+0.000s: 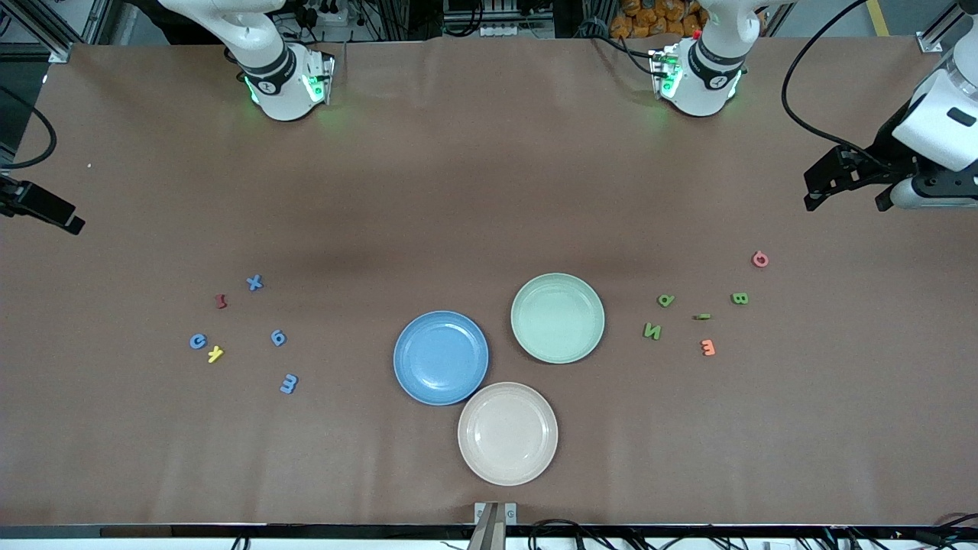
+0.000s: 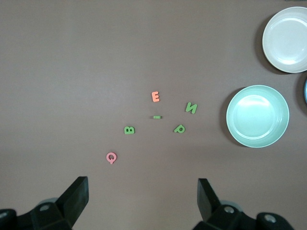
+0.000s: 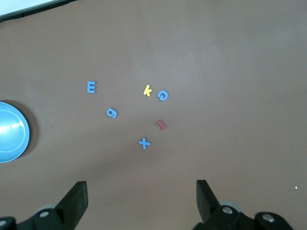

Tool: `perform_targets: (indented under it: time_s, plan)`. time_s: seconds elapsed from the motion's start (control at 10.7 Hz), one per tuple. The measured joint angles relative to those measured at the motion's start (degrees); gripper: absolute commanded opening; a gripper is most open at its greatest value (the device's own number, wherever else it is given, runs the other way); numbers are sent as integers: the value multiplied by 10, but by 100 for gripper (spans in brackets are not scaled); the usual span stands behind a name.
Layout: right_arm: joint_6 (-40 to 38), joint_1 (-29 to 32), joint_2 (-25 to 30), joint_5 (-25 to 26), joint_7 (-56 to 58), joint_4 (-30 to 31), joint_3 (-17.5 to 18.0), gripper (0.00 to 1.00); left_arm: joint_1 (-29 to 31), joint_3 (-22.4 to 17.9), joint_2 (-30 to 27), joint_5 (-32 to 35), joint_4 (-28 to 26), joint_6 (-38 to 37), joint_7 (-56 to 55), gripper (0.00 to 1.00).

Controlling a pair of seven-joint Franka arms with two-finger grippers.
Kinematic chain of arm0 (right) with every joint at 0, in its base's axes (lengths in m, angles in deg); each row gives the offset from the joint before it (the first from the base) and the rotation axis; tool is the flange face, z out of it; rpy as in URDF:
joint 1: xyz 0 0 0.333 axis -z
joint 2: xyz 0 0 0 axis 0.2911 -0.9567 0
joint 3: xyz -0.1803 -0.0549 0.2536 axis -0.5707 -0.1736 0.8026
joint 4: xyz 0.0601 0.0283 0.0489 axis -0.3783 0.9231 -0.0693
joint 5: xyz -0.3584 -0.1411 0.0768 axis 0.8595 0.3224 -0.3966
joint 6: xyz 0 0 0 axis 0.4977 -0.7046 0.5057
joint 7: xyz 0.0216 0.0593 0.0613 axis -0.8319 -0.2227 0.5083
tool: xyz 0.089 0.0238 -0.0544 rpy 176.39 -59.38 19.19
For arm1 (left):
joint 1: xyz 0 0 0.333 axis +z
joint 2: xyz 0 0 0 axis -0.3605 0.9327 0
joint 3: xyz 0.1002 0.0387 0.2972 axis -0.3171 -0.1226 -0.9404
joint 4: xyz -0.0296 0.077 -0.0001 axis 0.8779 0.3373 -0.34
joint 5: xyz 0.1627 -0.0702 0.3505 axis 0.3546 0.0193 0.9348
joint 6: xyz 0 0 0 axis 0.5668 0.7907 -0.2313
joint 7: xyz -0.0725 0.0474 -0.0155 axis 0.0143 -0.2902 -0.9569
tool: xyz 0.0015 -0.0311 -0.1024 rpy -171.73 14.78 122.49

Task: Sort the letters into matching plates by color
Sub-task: 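Move the right gripper toward blue letters while the left gripper nears green letters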

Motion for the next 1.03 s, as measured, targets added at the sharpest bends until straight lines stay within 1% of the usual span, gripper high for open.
perform_targets:
  time_s: [0.37,1.03]
  plan:
    - [0,1,-1,0,43,0,-18,100,0,0,0,0,0,0,0,100]
    - [0,-1,-4,0,50,2,-14,100,0,-3,4,0,0,-4,2,100]
